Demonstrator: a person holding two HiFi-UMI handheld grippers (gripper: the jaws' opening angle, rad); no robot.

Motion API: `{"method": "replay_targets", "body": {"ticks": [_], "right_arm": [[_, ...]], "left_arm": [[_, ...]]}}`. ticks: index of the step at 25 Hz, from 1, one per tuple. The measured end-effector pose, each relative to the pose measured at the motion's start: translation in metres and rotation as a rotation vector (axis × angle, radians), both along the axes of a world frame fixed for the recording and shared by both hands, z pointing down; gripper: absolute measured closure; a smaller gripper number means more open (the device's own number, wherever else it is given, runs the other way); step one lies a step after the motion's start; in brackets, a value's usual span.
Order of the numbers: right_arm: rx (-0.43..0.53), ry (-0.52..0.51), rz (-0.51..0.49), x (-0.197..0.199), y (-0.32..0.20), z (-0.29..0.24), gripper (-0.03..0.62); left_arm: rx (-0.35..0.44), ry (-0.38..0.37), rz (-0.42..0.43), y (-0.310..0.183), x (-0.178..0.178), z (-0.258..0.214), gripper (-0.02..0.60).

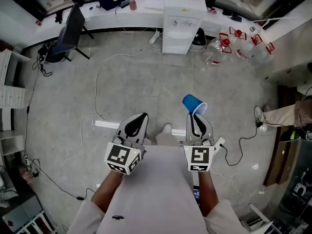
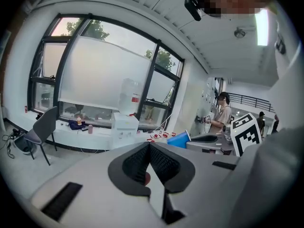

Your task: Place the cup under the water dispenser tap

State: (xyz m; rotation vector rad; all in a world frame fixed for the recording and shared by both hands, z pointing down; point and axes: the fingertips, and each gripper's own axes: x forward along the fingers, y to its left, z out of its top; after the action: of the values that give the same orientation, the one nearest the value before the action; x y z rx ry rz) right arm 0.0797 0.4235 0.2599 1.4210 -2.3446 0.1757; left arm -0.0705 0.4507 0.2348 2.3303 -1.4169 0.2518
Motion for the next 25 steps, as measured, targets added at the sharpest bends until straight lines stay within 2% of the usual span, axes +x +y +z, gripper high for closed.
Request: {"method": "replay_targets", "body": {"ticks": [4, 10, 16, 25], "right_arm": [[-0.024, -0.067, -0.010, 0.012, 0.006, 0.004, 0.562], [0.003, -0.086, -0.007, 0.047, 0.007, 0.010, 0.562], [0.022, -0.118, 0.040, 0.076, -0.003, 0.007, 0.562], [0.034, -0.108, 0.066, 0.077, -0.036, 0.002, 0.562]], "left_arm": [[-0.007, -0.014, 0.015, -0.002, 0.015, 0.004, 0.580], [0.011, -0.047, 0.031, -0.001, 0.045, 0.007, 0.580], [0.030, -0.054, 0.041, -0.009, 0.065, 0.000, 0.580], [0.013, -0.044, 0.090, -0.050, 0.073, 0.005, 0.580]]}}
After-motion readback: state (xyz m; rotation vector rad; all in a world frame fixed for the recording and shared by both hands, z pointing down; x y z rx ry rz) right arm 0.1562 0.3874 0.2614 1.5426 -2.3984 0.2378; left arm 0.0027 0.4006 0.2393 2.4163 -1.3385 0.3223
